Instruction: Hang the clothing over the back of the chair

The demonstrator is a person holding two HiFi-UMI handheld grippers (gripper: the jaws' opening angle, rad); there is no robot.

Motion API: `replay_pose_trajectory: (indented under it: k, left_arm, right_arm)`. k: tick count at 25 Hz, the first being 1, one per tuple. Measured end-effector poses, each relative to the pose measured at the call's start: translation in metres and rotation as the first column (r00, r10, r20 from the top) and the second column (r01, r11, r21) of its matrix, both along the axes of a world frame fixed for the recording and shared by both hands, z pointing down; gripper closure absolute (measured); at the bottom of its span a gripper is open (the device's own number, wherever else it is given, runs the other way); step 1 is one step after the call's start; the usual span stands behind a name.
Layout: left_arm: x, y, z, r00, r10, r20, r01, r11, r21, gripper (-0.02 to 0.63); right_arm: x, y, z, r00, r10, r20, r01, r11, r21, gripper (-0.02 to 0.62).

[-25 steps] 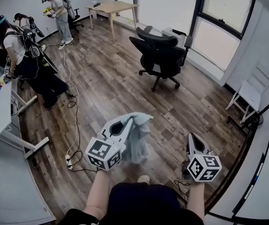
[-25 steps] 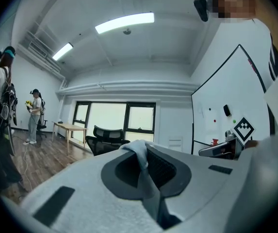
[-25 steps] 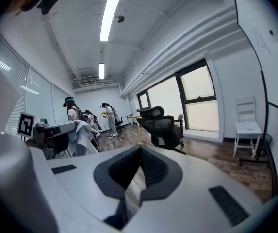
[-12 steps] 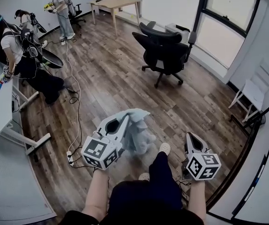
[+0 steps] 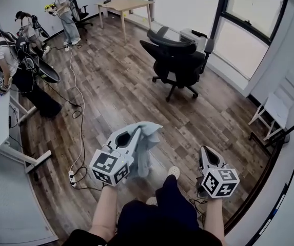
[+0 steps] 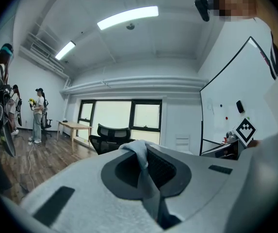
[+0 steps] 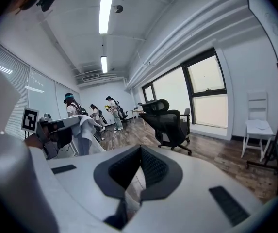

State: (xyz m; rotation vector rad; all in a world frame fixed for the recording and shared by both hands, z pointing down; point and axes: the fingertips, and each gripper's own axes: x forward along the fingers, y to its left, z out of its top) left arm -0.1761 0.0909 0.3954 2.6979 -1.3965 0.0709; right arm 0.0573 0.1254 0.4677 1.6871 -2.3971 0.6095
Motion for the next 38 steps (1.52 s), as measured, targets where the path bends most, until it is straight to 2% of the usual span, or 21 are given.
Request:
replay_pose_trajectory:
  k: [11, 20, 30, 38]
  left_arm:
    - [0.055, -0.126, -0.004, 1.000, 0.010, 0.002, -0.010, 1.000, 0.000, 0.597]
    - [0.082, -0.196, -0.011, 1.000, -0.009, -0.001, 0.009, 1.000, 0.010, 0.597]
    - [0.098, -0.234, -0.005, 0.999, -0.047, -0.014, 0.048, 0.999, 0.022, 0.597]
    - [0.093, -0.223, 0.008, 0.995, -0.095, -0.011, 0.095, 0.995, 0.001, 0.597]
  right_arm:
    - [0.054, -0.122, -0.005, 1.000, 0.005, 0.000, -0.005, 1.000, 0.002, 0.595]
    - [0.076, -0.197, -0.008, 1.000, -0.028, 0.004, 0.028, 1.000, 0.005, 0.595]
    - [0.098, -0.243, 0.001, 0.999, -0.052, 0.004, 0.052, 0.998, 0.021, 0.595]
    - [0.091, -0.248, 0.008, 0.995, -0.102, 0.011, 0.102, 0.995, 0.022, 0.595]
